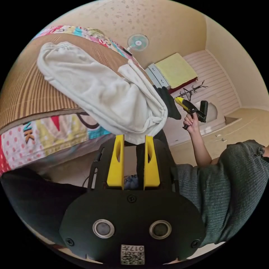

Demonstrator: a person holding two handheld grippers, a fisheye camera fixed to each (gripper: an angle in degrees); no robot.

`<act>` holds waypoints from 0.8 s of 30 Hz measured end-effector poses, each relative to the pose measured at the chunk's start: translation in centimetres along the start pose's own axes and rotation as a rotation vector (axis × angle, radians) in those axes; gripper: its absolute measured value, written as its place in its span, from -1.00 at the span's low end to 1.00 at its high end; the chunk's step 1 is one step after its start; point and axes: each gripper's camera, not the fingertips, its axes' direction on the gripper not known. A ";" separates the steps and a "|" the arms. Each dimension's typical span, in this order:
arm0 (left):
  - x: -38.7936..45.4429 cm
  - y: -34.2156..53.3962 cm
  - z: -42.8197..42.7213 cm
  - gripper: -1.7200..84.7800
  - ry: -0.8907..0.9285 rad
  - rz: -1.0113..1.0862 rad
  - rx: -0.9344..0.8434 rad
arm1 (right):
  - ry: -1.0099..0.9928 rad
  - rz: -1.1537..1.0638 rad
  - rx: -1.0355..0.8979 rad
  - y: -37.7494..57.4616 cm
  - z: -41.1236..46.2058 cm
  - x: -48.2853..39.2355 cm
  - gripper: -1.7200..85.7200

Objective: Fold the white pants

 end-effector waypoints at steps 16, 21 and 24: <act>-0.3 3.0 -6.5 -0.73 -0.141 -0.117 0.262 | 0.219 -0.389 -0.518 -15.0 49.6 -42.1 -0.50; -0.8 4.6 -7.6 -0.71 -0.153 -0.148 0.300 | 0.530 -0.581 -0.536 -10.3 55.3 -45.9 -0.73; -1.9 5.7 -8.1 -0.70 -0.176 -0.202 0.326 | 0.363 -0.566 -0.439 -9.9 51.0 -46.5 -0.81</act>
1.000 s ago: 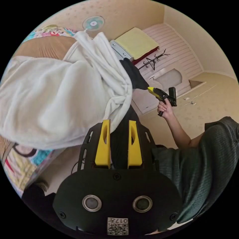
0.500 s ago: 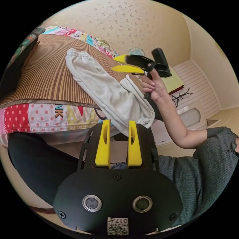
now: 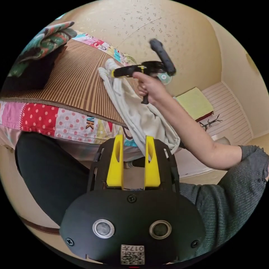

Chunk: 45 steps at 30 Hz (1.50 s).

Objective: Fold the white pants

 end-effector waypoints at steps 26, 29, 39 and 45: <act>31.5 -3.4 -21.6 -0.90 0.414 0.545 0.723 | -0.329 -0.115 1.065 40.9 -56.5 9.1 -0.94; 41.0 -1.7 -29.8 -0.89 0.353 0.733 0.864 | -0.506 -0.129 1.192 44.4 -62.7 9.5 -0.94; 62.0 4.3 -44.9 -0.88 0.171 0.957 1.122 | -0.149 -0.042 1.327 49.4 -82.4 3.4 -0.93; 67.7 1.3 -45.2 -0.88 0.039 0.997 0.935 | 0.074 0.150 1.244 46.8 -88.7 5.7 -0.92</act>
